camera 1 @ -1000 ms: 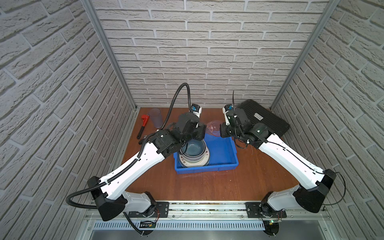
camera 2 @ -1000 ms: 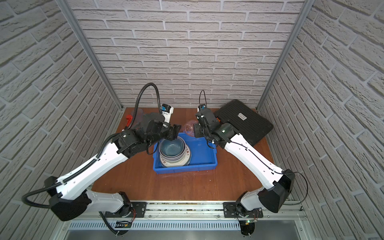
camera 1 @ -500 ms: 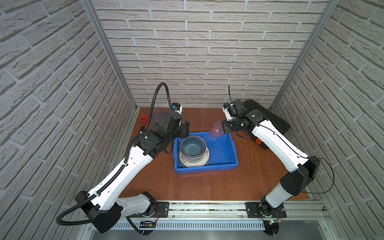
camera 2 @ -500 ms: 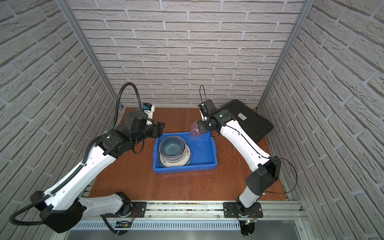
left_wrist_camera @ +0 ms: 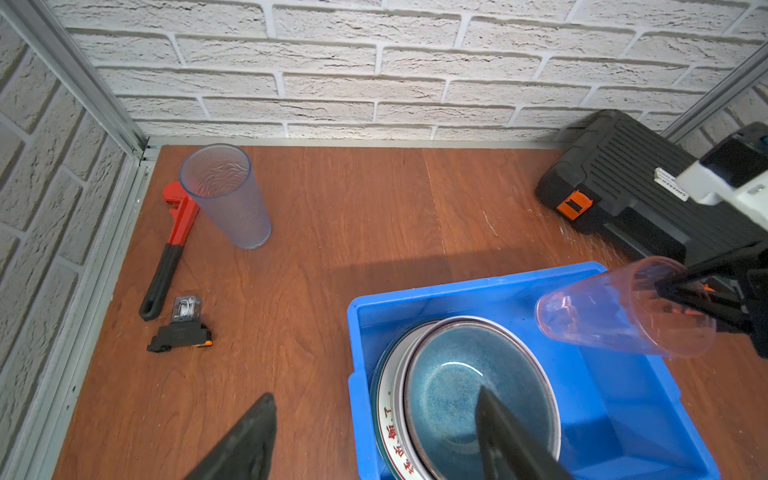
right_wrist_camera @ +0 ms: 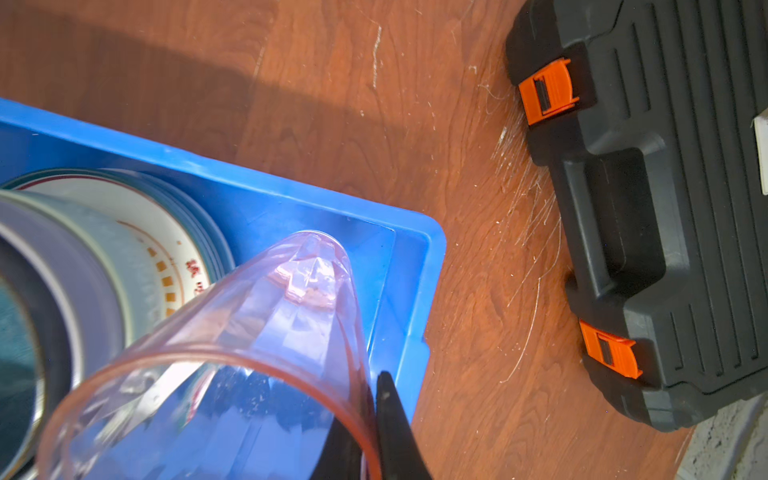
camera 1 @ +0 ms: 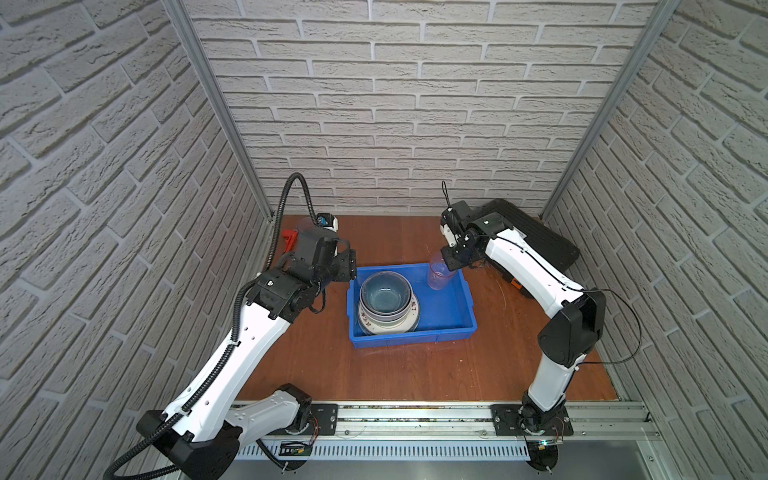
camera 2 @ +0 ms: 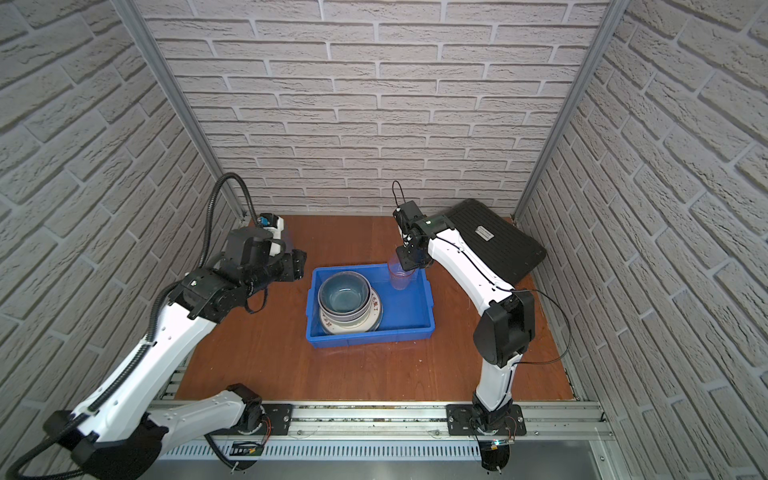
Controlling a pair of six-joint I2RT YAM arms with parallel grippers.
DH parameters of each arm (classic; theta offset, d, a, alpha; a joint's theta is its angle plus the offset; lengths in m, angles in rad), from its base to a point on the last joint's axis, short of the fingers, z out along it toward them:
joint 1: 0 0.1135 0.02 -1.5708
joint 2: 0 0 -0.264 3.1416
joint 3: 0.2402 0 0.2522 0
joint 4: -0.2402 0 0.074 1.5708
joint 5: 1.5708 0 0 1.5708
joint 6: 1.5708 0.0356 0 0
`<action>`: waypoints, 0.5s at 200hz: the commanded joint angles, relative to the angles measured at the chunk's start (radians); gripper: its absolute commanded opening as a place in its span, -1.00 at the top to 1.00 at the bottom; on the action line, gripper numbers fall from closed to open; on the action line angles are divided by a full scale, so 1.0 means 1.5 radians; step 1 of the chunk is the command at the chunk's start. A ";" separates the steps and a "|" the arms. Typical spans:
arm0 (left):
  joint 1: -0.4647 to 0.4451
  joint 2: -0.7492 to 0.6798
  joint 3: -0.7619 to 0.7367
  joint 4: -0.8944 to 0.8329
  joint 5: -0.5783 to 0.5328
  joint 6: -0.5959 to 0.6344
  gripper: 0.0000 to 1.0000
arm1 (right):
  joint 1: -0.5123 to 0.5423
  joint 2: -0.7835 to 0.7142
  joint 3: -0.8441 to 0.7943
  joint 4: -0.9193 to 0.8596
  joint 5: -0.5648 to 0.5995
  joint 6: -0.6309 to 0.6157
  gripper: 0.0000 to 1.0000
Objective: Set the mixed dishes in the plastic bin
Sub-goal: 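Open the left gripper and withdraw it while right gripper holds the cup, then lower the pink cup upright into the bin corner and open the right gripper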
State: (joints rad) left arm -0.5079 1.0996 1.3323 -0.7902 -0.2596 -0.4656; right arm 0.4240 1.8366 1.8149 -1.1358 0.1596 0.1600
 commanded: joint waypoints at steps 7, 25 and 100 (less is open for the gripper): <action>0.016 -0.013 -0.012 -0.014 0.009 0.005 -0.51 | -0.017 0.016 0.023 -0.003 0.004 -0.013 0.88; 0.023 -0.016 -0.015 -0.016 0.013 0.005 -0.51 | -0.025 0.032 0.025 -0.006 0.001 -0.016 0.89; 0.037 -0.019 -0.016 -0.030 0.016 0.009 -0.52 | -0.060 0.071 0.027 0.007 -0.013 -0.020 0.88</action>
State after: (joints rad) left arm -0.4637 1.0893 1.3205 -0.8265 -0.2398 -0.4648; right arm 0.3504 1.9339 1.8244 -1.1442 0.1539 0.1402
